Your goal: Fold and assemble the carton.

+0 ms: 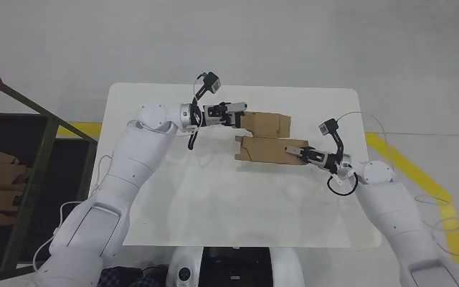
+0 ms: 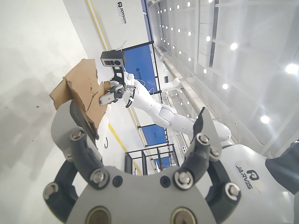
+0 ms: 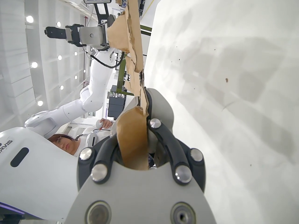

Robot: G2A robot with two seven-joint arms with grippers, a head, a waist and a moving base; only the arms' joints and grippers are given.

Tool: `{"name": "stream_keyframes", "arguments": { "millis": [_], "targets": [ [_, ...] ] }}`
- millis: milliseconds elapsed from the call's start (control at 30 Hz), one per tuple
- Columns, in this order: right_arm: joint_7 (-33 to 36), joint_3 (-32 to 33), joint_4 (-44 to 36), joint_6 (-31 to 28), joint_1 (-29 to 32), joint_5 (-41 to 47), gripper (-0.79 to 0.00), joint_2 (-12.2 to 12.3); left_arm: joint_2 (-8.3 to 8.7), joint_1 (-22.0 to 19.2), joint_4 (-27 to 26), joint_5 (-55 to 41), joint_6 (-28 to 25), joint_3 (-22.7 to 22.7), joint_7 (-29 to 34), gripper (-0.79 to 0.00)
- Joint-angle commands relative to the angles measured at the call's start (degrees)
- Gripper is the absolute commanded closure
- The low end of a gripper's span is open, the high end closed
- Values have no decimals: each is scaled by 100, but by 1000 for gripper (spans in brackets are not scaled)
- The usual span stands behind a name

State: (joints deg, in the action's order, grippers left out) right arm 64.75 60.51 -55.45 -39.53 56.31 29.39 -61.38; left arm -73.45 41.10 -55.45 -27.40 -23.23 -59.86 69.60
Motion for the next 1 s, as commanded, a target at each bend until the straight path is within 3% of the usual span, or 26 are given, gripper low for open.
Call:
{"name": "stream_keyframes", "arguments": {
  "millis": [0,533,600,733,967],
  "targets": [
    [14,5,-51,14,22,16,0,2,-5,-15,14,49,11,23,-48,-785],
    [70,70,-229,75,143,119,0,11,12,-27,-103,791,70,143,-557,-785],
    [66,72,-236,77,146,113,0,7,20,4,-164,903,74,149,-646,-730],
    [42,80,-264,96,151,102,0,1,36,66,-306,1111,81,161,-796,-511],
    [-6,113,-301,147,171,16,0,3,70,157,-533,1492,139,157,-1084,-425]
  ]
}}
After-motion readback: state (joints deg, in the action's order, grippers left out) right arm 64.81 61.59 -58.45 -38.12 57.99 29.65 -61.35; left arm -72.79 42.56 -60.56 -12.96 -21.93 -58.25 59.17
